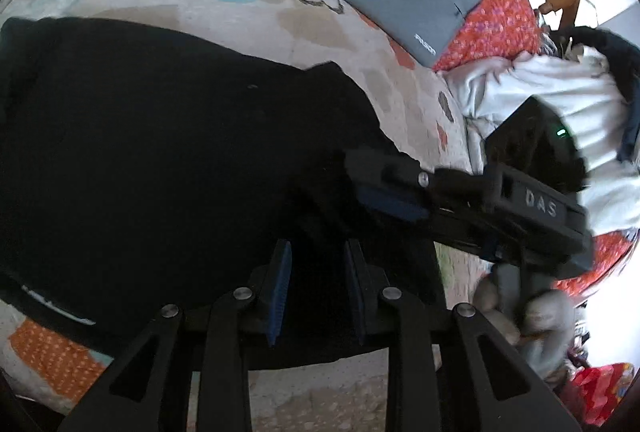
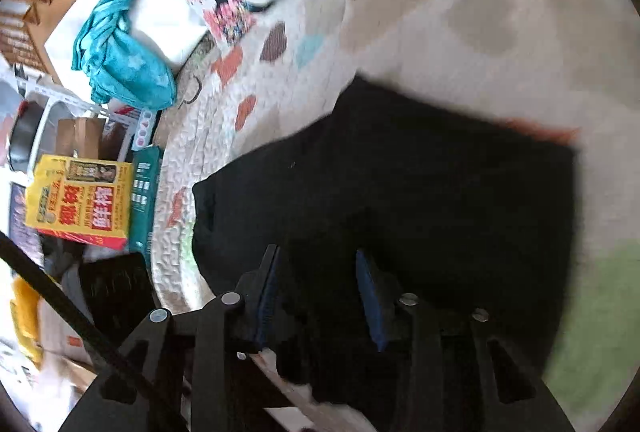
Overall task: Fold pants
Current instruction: 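Fold the garment end over with the right gripper while the left gripper holds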
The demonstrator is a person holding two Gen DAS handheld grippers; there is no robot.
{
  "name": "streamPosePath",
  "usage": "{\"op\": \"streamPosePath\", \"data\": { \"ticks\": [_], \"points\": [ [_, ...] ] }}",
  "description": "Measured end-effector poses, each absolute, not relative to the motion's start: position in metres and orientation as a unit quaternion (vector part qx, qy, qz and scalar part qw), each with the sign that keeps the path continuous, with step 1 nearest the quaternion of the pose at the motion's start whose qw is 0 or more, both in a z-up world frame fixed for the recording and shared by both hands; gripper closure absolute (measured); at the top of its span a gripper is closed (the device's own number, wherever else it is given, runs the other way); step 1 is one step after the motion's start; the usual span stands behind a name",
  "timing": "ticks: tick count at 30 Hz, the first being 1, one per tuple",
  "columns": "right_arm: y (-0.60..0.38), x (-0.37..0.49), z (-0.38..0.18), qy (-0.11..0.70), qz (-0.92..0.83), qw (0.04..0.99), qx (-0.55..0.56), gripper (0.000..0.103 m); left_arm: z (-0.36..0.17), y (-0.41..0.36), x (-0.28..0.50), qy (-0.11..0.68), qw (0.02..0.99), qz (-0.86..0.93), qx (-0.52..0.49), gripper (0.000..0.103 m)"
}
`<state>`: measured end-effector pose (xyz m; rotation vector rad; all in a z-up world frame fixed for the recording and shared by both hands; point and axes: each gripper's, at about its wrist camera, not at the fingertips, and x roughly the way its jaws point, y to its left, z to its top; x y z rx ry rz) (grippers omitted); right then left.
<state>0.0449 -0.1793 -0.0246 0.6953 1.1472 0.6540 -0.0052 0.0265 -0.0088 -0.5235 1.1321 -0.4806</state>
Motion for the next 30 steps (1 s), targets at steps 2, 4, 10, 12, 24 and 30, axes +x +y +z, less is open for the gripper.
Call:
{"op": "streamPosePath", "data": {
  "ticks": [2, 4, 10, 12, 24, 30],
  "points": [
    [-0.184, 0.053, -0.039, 0.492, 0.325, 0.708, 0.389, 0.051, -0.005, 0.040, -0.005, 0.513, 0.787, -0.220, -0.262, 0.078],
    [-0.190, 0.059, -0.054, 0.477, 0.345, 0.664, 0.460, 0.048, -0.001, 0.052, -0.005, 0.493, 0.795, -0.219, -0.278, 0.078],
    [-0.203, 0.055, -0.034, 0.446, 0.349, 0.682, 0.462, 0.048, 0.019, 0.032, -0.015, 0.444, 0.800, -0.295, -0.277, 0.078],
    [-0.203, 0.051, -0.024, 0.441, 0.356, 0.688, 0.454, 0.045, 0.021, 0.012, -0.017, 0.443, 0.789, -0.331, -0.268, 0.075],
    [-0.203, 0.061, -0.056, 0.470, 0.304, 0.673, 0.484, 0.043, -0.044, 0.019, -0.002, 0.525, 0.717, -0.289, -0.357, 0.085],
    [-0.235, 0.050, -0.040, 0.432, 0.265, 0.710, 0.489, 0.035, -0.008, 0.054, -0.018, 0.469, 0.750, -0.302, -0.356, 0.081]
  ]
}}
